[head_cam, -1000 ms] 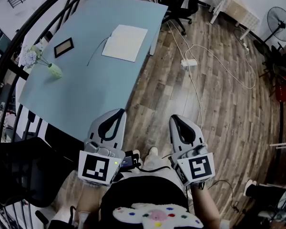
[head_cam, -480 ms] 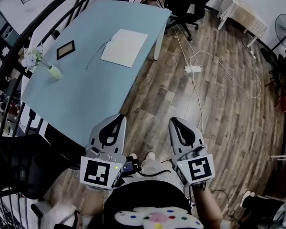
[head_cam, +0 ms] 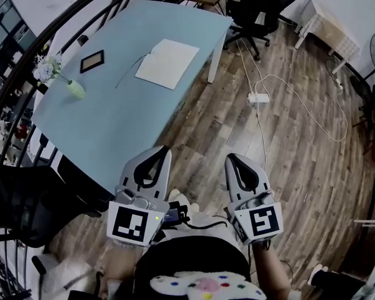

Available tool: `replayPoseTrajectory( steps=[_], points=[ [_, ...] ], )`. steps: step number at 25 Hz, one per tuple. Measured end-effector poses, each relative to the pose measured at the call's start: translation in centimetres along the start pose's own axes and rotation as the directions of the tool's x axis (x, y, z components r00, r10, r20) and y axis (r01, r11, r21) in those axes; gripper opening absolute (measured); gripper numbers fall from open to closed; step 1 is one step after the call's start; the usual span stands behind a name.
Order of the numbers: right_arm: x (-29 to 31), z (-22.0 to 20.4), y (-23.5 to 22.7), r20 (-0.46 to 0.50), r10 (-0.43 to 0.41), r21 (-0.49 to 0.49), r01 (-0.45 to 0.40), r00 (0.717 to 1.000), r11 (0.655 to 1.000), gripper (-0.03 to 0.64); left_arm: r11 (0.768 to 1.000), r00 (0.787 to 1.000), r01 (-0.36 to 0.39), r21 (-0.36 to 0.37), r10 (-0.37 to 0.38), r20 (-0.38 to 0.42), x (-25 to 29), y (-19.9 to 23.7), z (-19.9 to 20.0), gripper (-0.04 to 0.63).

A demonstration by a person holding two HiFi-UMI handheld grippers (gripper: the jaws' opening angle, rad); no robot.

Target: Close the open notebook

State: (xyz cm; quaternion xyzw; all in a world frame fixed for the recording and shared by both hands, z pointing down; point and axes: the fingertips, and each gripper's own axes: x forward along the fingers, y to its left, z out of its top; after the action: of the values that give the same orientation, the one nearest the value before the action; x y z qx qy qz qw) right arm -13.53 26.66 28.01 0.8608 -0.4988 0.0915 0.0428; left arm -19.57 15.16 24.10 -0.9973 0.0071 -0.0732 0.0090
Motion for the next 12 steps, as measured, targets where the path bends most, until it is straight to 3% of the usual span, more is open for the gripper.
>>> replayPoseTrajectory(
  steps=[12],
  points=[
    [3.9, 1.0, -2.6, 0.027, -0.011, -0.013, 0.012, 1.0, 1.0, 0.035, 1.0, 0.999, 0.022, -0.002, -0.022, 0.025, 5.3, 1.6, 0.0, 0.017]
  ],
)
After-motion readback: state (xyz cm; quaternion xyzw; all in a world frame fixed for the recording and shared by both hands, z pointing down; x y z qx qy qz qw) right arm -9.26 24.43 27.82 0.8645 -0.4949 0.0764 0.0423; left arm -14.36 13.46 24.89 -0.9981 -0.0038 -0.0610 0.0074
